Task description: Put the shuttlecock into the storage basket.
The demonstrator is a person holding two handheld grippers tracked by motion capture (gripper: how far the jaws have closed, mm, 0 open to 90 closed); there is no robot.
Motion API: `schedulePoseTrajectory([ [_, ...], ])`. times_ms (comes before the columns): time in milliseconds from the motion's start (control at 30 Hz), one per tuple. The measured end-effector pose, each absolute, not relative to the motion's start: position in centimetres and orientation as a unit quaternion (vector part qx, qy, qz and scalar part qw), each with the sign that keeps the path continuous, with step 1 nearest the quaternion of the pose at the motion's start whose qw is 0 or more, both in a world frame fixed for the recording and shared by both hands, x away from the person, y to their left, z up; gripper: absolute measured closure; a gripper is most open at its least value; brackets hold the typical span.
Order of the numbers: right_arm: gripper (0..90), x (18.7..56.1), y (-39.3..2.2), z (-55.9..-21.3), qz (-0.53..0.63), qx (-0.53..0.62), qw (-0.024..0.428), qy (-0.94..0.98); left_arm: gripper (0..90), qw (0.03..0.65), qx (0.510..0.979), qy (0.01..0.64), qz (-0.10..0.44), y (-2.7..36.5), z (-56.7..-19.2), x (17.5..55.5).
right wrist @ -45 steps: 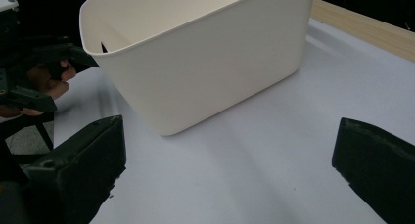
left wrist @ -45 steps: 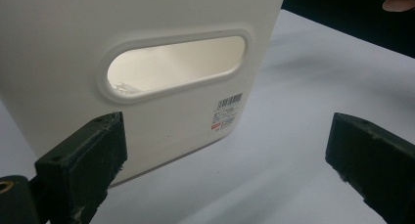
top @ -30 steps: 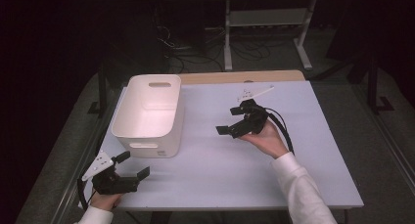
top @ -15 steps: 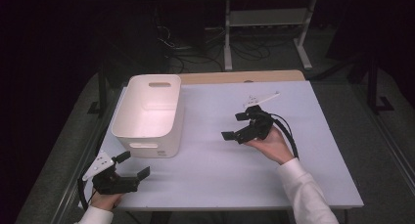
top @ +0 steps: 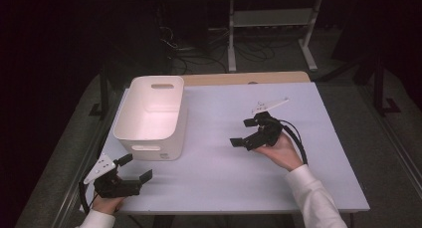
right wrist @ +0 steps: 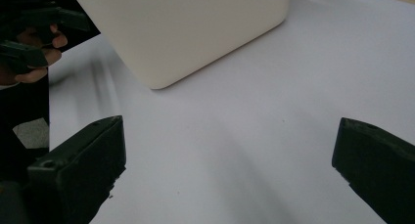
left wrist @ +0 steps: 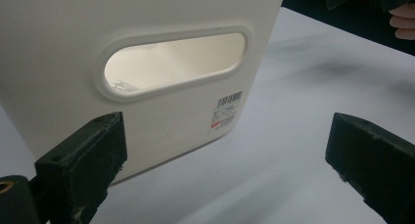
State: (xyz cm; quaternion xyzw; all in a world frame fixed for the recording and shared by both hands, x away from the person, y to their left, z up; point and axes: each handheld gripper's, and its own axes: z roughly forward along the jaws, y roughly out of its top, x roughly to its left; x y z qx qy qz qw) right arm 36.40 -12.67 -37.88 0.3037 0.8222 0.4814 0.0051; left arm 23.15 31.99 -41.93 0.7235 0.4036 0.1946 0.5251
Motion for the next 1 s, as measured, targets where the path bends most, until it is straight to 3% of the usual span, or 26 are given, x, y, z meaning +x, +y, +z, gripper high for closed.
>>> schedulePoseTrajectory([
  [1000,0.0,34.7,-16.7,-39.1,0.504,0.32,0.029,0.801,1.4,0.526,0.725,0.4,0.197,32.1,-41.9,23.1],
])
